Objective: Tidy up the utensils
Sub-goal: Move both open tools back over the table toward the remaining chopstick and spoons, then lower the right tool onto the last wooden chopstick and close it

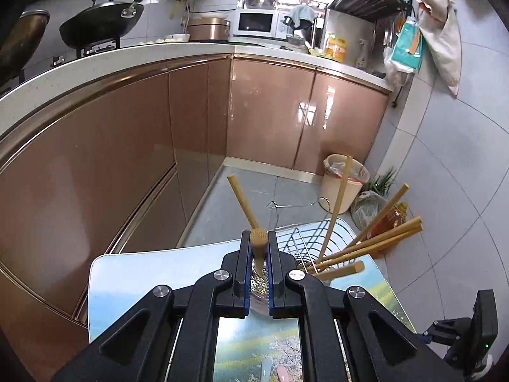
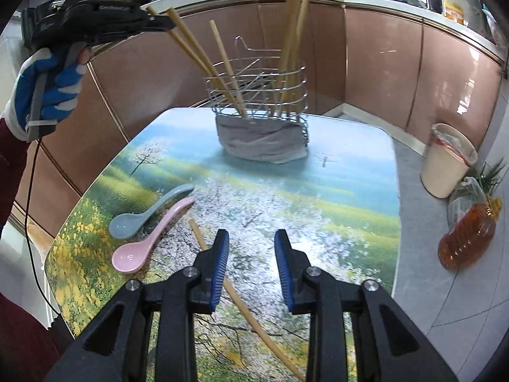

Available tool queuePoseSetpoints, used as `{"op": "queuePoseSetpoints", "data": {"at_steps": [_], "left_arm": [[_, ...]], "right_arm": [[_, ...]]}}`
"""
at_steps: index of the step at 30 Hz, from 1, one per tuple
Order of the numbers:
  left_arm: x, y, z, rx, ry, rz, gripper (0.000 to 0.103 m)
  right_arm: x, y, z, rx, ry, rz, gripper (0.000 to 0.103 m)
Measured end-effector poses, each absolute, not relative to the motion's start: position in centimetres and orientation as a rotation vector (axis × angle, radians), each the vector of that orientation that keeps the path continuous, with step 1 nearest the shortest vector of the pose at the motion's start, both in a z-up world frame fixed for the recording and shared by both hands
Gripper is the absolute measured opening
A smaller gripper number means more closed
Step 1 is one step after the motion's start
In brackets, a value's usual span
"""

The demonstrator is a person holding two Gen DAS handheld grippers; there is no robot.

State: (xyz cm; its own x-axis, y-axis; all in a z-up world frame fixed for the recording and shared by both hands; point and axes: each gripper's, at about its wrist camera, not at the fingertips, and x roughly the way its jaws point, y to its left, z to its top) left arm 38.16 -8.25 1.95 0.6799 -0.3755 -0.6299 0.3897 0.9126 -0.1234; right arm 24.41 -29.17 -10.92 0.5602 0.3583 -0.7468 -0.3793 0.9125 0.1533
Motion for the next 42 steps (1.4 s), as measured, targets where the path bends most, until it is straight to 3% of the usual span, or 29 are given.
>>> {"op": "queuePoseSetpoints", "data": {"at_steps": [1,5,18,30,42], "left_arm": [[38.3,-8.1,2.0,0.014,0.703,-0.435,0.009],[38.5,-7.3,2.4,-0.009,0.687,-0.428,0.035],[36.1,-2.6,3.4,-0.086,0.641,-0.441,0.039],[33.4,3.6,-0.6,-0.152,0.718,-0.418,0.04],[32.0,6.7,-4.0,-0.211,0.789,-0.403,0.04]], "right_arm": [[24.5,-28.9,-11.0,-0.033,0.881,0.441,0.028],[24.9,-27.9,-11.7,-0.063,0.917,0.467,0.028],[27.4,-19.8,-15.6,-0.384,1.149,0.659,0.028],[29.6,-15.7,-18.4,-0.592,1.332,0.64,0.027],[32.4,-12.8,-19.3,-0.659,1.485,0.638,0.013]]}}
